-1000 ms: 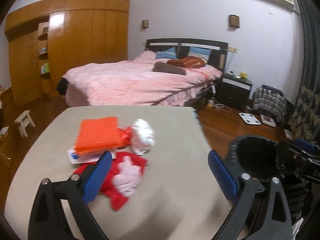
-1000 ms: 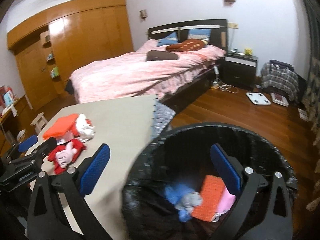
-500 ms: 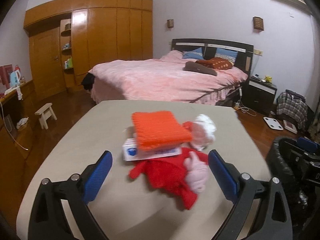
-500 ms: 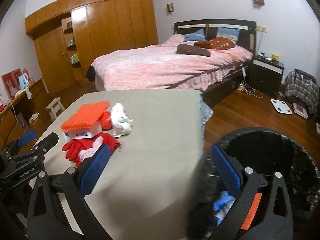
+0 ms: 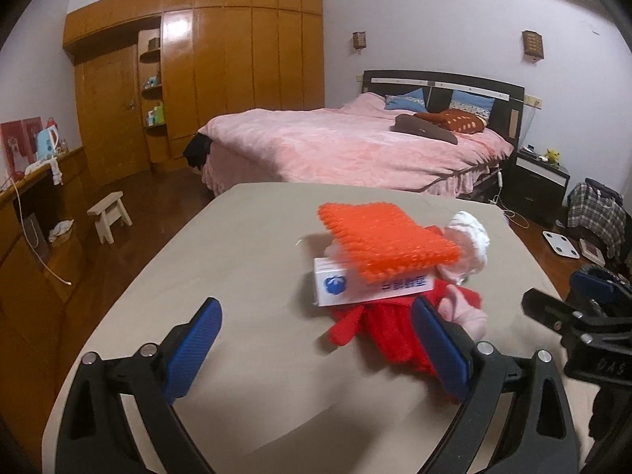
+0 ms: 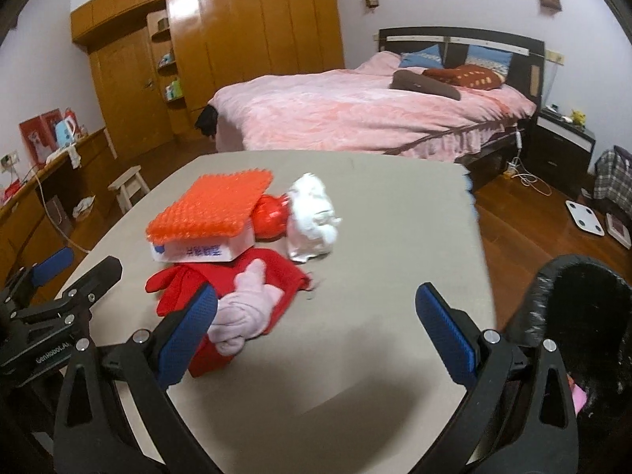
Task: Collect trash
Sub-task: 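Move both tools back to the remaining pile on the table, then grasp the pale pink cloth with the right tool while the left tool grasps the orange scrubber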
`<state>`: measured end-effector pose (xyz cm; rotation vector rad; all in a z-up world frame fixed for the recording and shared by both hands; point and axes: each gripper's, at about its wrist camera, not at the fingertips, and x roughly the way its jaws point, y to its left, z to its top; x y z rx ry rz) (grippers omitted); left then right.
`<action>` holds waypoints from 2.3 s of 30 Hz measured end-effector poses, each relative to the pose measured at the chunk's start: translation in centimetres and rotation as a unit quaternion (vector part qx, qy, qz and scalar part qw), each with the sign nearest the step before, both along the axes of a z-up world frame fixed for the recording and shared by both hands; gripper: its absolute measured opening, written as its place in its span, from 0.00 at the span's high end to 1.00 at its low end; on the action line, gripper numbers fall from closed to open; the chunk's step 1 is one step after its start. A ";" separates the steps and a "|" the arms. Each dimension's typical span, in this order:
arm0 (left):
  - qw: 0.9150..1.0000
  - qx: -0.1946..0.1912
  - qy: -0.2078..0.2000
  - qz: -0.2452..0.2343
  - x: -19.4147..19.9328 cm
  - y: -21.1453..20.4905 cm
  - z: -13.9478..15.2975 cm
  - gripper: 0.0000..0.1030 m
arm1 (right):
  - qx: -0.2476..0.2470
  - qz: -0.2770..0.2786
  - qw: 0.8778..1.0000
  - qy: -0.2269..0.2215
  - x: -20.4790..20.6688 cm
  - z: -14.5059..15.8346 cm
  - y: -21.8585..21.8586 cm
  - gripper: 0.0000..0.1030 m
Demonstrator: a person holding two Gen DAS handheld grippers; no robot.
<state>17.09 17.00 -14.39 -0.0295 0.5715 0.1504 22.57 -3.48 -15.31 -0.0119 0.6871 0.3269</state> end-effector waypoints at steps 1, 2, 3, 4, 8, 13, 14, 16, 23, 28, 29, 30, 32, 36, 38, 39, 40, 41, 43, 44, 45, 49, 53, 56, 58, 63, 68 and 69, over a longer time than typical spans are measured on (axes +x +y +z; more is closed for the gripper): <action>1.000 -0.002 0.001 0.002 0.0 0.3 -0.1 0.08 | -0.002 0.004 1.000 0.002 0.1 -0.2 0.5 0.05; 1.000 -0.004 0.001 0.004 0.0 0.5 -0.3 0.08 | -0.002 0.006 1.000 0.004 0.1 -0.5 0.8 0.05; 1.000 -0.005 0.002 0.005 -0.1 0.7 -0.4 0.08 | -0.002 0.009 1.000 0.007 0.3 -0.6 1.1 0.05; 1.000 -0.006 0.002 0.007 -0.1 0.9 -0.5 0.09 | -0.002 0.012 1.000 0.009 0.4 -0.7 1.5 0.06; 1.000 -0.011 0.005 0.013 0.0 1.8 -0.9 0.09 | -0.008 0.025 1.000 0.015 0.8 -1.3 2.8 0.06; 1.000 -0.016 0.006 0.019 0.2 2.6 -1.1 0.09 | -0.011 0.048 0.998 0.031 1.1 -2.1 4.2 0.21; 1.000 -0.017 0.006 0.020 0.1 2.7 -1.1 0.09 | -0.010 0.053 0.998 0.036 1.2 -2.3 4.4 0.23; 1.000 -0.019 0.007 0.021 0.1 2.7 -1.2 0.09 | -0.008 0.058 0.997 0.042 1.3 -2.6 4.7 0.27; 1.000 -0.020 0.008 0.021 0.0 2.9 -1.4 0.09 | -0.002 0.082 0.994 0.066 1.6 -3.4 5.3 0.49; 1.000 -0.019 0.010 0.018 0.0 2.7 -1.4 0.09 | 0.009 0.086 0.994 0.067 1.3 -3.4 5.0 0.57; 1.000 -0.019 0.010 0.017 0.1 2.5 -1.4 0.09 | 0.010 0.087 0.994 0.065 1.3 -3.3 4.8 0.58; 1.000 -0.019 0.009 0.015 -0.1 2.4 -1.3 0.09 | 0.013 0.087 0.994 0.063 1.1 -3.2 4.7 0.58; 1.000 -0.017 0.009 0.012 -0.1 2.2 -1.3 0.09 | 0.015 0.085 0.994 0.060 1.0 -3.0 4.4 0.59; 1.000 -0.016 0.009 0.004 0.2 1.4 -1.2 0.09 | 0.026 0.077 0.995 0.055 0.6 -2.2 3.2 0.59; 1.000 -0.016 0.010 -0.002 0.3 0.9 -1.2 0.09 | 0.029 0.075 0.995 0.053 0.6 -2.0 2.7 0.59; 1.000 -0.015 0.010 -0.005 0.4 0.6 -1.2 0.09 | 0.029 0.075 0.995 0.056 0.6 -2.0 2.4 0.58; 1.000 -0.014 0.011 -0.008 0.5 0.3 -1.1 0.09 | 0.026 0.074 0.995 0.058 0.5 -2.1 2.2 0.58; 1.000 -0.014 0.012 -0.010 0.5 0.2 -1.2 0.09 | 0.022 0.072 0.995 0.059 0.5 -2.2 2.0 0.57; 1.000 -0.016 0.014 -0.012 0.7 0.0 -1.3 0.09 | 0.016 0.070 0.995 0.063 0.6 -2.5 1.7 0.55; 1.000 -0.016 0.016 -0.012 0.7 -0.1 -1.4 0.09 | 0.013 0.065 0.996 0.064 0.6 -2.7 1.5 0.53; 1.000 -0.015 0.017 -0.012 0.7 -0.1 -1.5 0.09 | 0.012 0.063 0.996 0.065 0.5 -2.8 1.4 0.51; 1.000 -0.015 0.018 -0.012 0.6 -0.2 -1.6 0.09 | 0.008 0.054 0.996 0.071 0.5 -3.1 0.8 0.42; 1.000 -0.016 0.018 -0.011 0.7 -0.1 -1.6 0.09 | -0.004 0.042 0.996 0.085 0.9 -4.0 0.3 0.42; 1.000 -0.016 0.018 -0.011 0.7 -0.1 -1.6 0.09 | 0.009 0.038 0.995 0.094 1.2 -4.3 -0.2 0.42; 1.000 -0.016 0.019 -0.011 0.8 -0.1 -1.6 0.09 | 0.010 0.038 0.995 0.093 1.4 -4.3 -0.1 0.43; 1.000 -0.017 0.018 -0.012 0.7 -0.1 -1.6 0.09 | 0.017 0.057 0.992 0.108 1.6 -4.7 0.7 0.59; 1.000 -0.018 0.018 -0.013 0.7 -0.2 -1.6 0.10 | 0.020 0.043 0.995 0.093 1.3 -3.9 -0.1 0.62; 1.000 -0.019 0.018 -0.015 0.7 -0.3 -1.6 0.10 | 0.021 0.040 0.995 0.086 1.2 -3.4 -0.4 0.62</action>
